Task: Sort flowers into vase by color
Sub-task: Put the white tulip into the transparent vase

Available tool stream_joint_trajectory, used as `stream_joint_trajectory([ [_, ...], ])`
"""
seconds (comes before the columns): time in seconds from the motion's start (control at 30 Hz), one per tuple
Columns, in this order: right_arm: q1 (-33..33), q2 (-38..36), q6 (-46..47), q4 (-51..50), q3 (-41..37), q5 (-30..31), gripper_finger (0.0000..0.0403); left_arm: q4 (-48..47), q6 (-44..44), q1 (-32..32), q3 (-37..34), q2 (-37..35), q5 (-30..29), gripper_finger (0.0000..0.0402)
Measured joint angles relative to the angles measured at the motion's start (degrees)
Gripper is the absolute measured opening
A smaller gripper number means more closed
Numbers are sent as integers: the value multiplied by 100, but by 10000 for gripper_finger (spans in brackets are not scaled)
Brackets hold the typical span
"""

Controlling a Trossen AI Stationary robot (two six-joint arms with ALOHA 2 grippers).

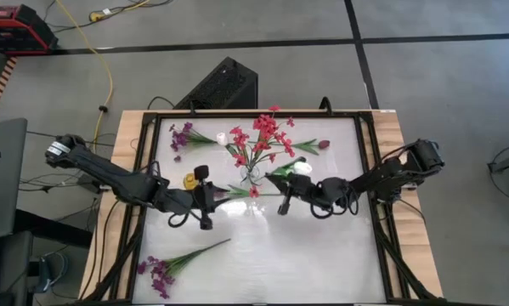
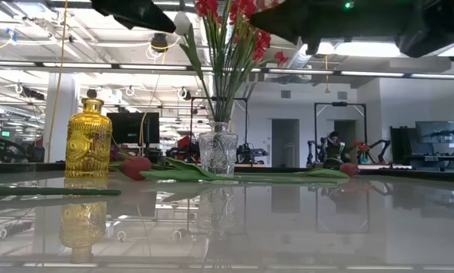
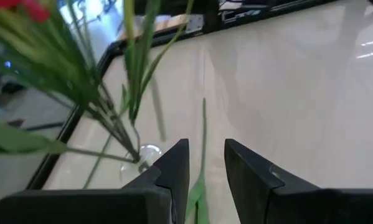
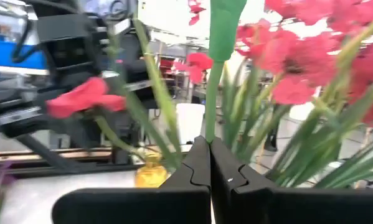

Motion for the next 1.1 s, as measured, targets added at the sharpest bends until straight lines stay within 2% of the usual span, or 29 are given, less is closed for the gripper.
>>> stream_joint_trajectory([
  [0.07,-120,0,0,16,0,-39,15,485,273,-47,-341,-74,-13,91],
  [0.23,-347,0,71,58,0,-207,15,2768,603,26,-1832,-555,60,91],
  [0.33,-439,0,140,78,0,-226,15,3455,709,29,-2313,-1033,133,91],
  [0.5,-531,0,227,86,0,-231,15,3479,875,29,-2501,-1789,161,91],
  [0.63,-637,51,429,102,0,-269,16,3250,925,29,-2506,-2059,168,91],
  [0.77,-788,312,677,128,59,-402,17,3128,918,29,-2506,-2010,375,91],
  [0.93,-804,539,519,284,248,-377,17,3119,861,27,-2508,-1679,647,91],
  [1.1,-800,546,516,-125,398,-281,17,3293,892,27,-2508,-1458,670,91],
])
